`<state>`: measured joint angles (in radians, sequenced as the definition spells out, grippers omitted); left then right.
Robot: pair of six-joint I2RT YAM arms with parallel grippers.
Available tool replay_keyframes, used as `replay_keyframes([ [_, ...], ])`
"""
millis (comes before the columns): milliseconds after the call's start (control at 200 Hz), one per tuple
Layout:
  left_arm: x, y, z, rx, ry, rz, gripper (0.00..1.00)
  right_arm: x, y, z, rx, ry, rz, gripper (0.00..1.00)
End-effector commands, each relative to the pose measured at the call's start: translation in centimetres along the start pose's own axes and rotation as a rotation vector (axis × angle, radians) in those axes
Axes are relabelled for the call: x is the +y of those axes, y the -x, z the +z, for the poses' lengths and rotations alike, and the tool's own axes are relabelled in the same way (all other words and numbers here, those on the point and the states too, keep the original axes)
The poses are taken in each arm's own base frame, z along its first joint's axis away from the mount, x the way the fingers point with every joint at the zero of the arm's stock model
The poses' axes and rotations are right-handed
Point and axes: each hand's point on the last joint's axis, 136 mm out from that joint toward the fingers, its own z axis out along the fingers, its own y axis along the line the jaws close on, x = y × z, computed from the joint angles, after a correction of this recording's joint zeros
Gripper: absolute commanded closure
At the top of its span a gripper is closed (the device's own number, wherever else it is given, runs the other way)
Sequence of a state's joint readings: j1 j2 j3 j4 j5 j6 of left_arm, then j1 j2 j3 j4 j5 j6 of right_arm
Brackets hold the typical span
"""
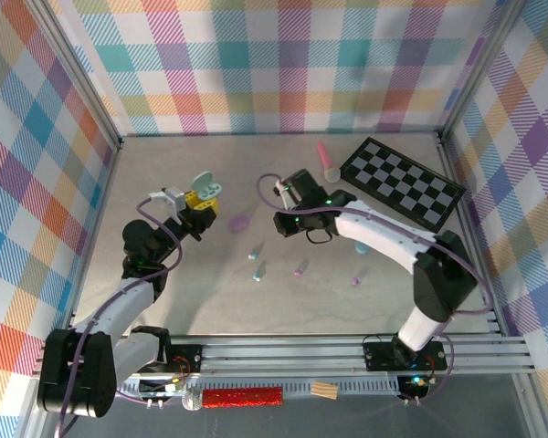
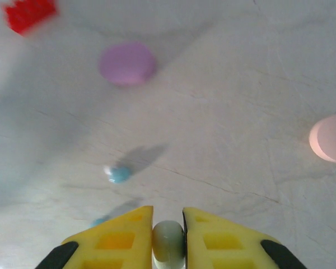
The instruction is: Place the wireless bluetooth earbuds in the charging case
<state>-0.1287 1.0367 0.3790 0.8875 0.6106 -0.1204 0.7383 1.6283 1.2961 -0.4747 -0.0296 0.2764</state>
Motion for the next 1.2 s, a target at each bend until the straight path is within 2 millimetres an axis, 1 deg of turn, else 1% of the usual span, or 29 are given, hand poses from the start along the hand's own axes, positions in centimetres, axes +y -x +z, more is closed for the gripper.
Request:
replay_keyframes([
  [0, -1.3, 0.6, 1.1, -0.002, -0.020, 0.112, 0.63, 3.6, 2.7, -3.4, -0.104, 0.244, 0.084, 0.81],
  [65, -2.2, -0.1, 1.8, 0.015, -0.038, 0.135, 0.63, 4.3, 3.6, -5.1, -0.148, 0.295, 0.091, 0.81],
  [165, -3.4, -0.9, 2.9, 0.032, -0.062, 0.167, 0.63, 6.0, 4.8, -7.8, -0.203, 0.384, 0.073, 0.81],
  [240, -4.4, -1.4, 3.7, 0.040, -0.077, 0.179, 0.63, 7.0, 5.5, -9.2, -0.230, 0.437, 0.062, 0.81],
  [340, -5.7, -1.7, 4.7, 0.032, -0.115, 0.182, 0.63, 7.9, 6.1, -10.3, -0.246, 0.494, 0.060, 0.81],
  [470, -6.9, -2.2, 5.6, 0.031, -0.145, 0.189, 0.63, 8.8, 6.6, -11.1, -0.256, 0.554, 0.061, 0.81],
  [610, -8.0, -2.5, 6.2, 0.036, -0.175, 0.204, 0.63, 9.2, 6.9, -11.2, -0.257, 0.579, 0.058, 0.80],
  [850, -9.2, -3.2, 6.6, 0.077, -0.223, 0.241, 0.63, 9.4, 7.3, -10.5, -0.246, 0.596, 0.064, 0.80],
  [1005, -9.7, -3.1, 6.6, 0.083, -0.231, 0.252, 0.63, 9.4, 7.4, -9.8, -0.232, 0.601, 0.066, 0.80],
  [1195, -9.7, -3.4, 6.6, 0.096, -0.231, 0.263, 0.63, 9.2, 7.4, -9.1, -0.226, 0.588, 0.073, 0.81],
])
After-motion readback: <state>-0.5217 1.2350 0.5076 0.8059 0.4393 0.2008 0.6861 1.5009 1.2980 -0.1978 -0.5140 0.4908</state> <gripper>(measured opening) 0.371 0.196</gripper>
